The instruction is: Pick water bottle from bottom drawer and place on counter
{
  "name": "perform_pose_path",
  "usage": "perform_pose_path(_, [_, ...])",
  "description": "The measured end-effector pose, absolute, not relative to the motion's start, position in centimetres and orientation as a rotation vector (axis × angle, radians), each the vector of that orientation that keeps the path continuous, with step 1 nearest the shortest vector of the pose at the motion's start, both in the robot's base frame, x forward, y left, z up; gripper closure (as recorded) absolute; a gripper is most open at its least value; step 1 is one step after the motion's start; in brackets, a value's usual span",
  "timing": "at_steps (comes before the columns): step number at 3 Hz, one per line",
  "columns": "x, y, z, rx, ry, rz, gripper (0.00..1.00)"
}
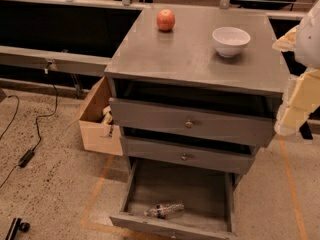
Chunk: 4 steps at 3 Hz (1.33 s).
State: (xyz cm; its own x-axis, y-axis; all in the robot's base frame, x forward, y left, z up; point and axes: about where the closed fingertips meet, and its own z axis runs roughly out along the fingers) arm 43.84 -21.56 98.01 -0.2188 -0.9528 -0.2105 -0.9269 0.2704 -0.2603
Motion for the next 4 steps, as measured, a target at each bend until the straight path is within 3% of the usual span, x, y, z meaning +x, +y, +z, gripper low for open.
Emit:
perform_pose_path(2, [45.1,-21.3,93.8,-1.715,2.197,-0.102,0.00])
perform_pose_path(4, [45.5,-19.4,81.5,-1.945,1.935,-0.097,0.00])
